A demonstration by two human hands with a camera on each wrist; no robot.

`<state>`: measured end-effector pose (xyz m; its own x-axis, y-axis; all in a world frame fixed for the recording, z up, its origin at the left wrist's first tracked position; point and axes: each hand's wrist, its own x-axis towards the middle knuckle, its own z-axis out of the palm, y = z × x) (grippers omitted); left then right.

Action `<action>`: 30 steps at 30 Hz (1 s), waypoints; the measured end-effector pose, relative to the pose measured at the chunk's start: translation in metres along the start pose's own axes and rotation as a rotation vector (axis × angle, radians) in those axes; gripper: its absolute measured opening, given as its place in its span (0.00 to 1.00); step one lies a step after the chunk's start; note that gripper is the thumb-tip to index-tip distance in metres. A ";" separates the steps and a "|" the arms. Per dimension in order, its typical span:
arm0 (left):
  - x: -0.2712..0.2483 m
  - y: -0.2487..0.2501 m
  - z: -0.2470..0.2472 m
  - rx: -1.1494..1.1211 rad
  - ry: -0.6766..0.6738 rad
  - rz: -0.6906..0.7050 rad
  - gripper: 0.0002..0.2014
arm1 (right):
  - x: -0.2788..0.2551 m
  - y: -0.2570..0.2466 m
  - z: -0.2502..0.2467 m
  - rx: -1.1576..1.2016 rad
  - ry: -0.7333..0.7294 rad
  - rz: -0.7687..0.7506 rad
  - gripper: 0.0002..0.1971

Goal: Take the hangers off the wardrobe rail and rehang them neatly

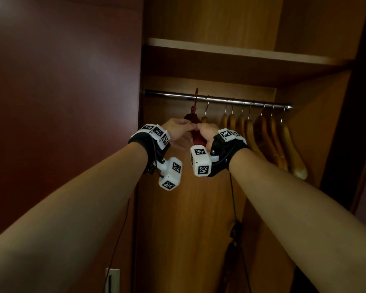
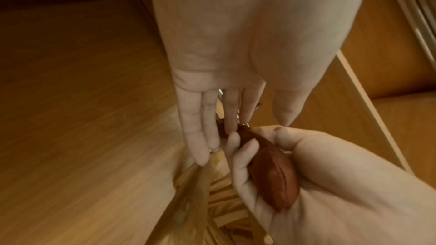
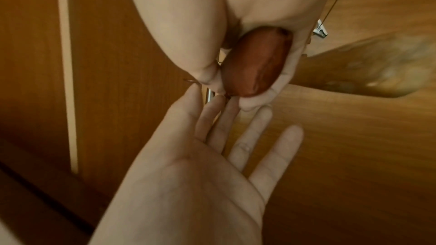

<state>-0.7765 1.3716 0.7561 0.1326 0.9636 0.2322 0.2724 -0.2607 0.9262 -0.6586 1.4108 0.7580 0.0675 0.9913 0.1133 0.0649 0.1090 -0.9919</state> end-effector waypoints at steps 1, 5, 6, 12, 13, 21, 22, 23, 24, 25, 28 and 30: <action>0.003 0.000 0.000 0.003 -0.005 -0.003 0.16 | 0.005 -0.001 0.000 -0.019 -0.003 0.000 0.15; 0.018 -0.001 0.001 0.030 -0.010 -0.011 0.18 | 0.030 -0.010 -0.001 -0.074 -0.011 -0.007 0.15; 0.021 0.000 0.002 0.037 -0.012 -0.011 0.19 | 0.034 -0.013 -0.002 -0.060 -0.018 0.004 0.13; 0.042 0.008 0.007 0.053 0.037 -0.024 0.20 | 0.075 -0.026 -0.006 -0.013 -0.119 0.078 0.08; 0.046 0.008 0.008 0.043 0.048 -0.028 0.20 | 0.080 -0.027 -0.007 0.001 -0.122 0.091 0.09; 0.060 -0.001 0.025 0.031 0.114 -0.090 0.21 | 0.109 -0.007 -0.012 0.018 -0.193 0.113 0.16; 0.059 -0.002 0.026 0.030 0.123 -0.097 0.22 | 0.109 -0.004 -0.014 0.015 -0.200 0.114 0.17; 0.058 -0.004 0.027 0.030 0.125 -0.103 0.22 | 0.107 -0.003 -0.014 0.006 -0.205 0.110 0.17; 0.056 -0.004 0.028 0.030 0.119 -0.109 0.23 | 0.106 -0.002 -0.015 -0.007 -0.213 0.104 0.18; 0.055 -0.005 0.027 0.031 0.113 -0.115 0.23 | 0.103 -0.003 -0.016 -0.021 -0.215 0.092 0.19; 0.048 0.001 0.023 0.032 0.113 -0.110 0.22 | 0.087 -0.010 -0.020 -0.063 -0.185 0.038 0.13; 0.043 0.005 0.018 0.034 0.129 -0.077 0.20 | 0.074 -0.013 -0.022 -0.072 -0.186 0.010 0.08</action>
<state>-0.7525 1.4111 0.7651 -0.0132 0.9798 0.1994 0.3090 -0.1856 0.9328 -0.6324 1.4816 0.7802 -0.1163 0.9896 0.0845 0.1366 0.1002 -0.9855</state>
